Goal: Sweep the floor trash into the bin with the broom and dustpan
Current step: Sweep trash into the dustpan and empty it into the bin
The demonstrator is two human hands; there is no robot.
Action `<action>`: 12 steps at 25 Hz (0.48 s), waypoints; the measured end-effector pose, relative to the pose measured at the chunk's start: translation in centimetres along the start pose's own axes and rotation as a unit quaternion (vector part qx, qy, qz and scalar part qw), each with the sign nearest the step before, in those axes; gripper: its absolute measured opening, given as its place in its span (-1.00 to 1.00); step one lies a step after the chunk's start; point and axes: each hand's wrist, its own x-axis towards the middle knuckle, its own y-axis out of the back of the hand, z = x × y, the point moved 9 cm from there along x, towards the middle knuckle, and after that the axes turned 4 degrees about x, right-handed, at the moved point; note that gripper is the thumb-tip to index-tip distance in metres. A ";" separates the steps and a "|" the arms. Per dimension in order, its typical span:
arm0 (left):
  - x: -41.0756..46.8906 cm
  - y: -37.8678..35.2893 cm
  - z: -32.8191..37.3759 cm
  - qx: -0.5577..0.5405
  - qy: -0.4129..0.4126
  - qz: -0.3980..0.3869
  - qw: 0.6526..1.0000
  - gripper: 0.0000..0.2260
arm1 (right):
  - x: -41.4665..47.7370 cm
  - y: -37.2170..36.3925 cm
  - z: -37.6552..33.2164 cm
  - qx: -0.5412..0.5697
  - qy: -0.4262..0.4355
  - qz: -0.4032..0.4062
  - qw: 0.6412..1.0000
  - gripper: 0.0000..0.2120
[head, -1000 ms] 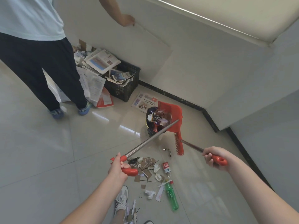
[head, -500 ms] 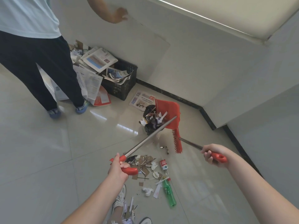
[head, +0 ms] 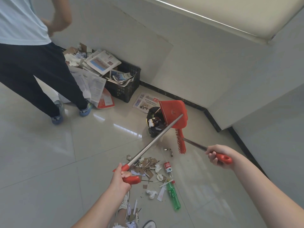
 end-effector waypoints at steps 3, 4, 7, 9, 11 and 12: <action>-0.7 -0.1 0.0 0.005 -0.002 -0.011 1.000 -0.71 | -0.1 0.3 0.1 -0.006 0.010 0.004 1.000 -0.90; -1.0 0.0 0.1 0.010 -0.006 -0.014 1.000 -0.73 | -0.1 0.2 0.1 -0.005 0.012 0.003 1.000 -0.90; -1.7 0.0 0.8 0.037 -0.035 -0.019 0.998 -0.80 | -0.1 0.1 0.6 -0.004 0.012 0.002 1.000 -0.91; -2.0 0.2 1.4 0.041 -0.050 -0.021 0.998 -0.80 | 0.1 0.1 0.9 -0.009 0.013 0.002 1.000 -0.90; -2.1 0.8 1.9 0.030 -0.056 -0.020 0.998 -0.77 | 0.3 0.1 1.3 -0.014 0.011 -0.002 1.000 -0.89; -2.1 1.3 2.1 0.023 -0.059 -0.018 0.998 -0.76 | 0.5 0.1 1.6 -0.016 0.008 -0.004 1.000 -0.90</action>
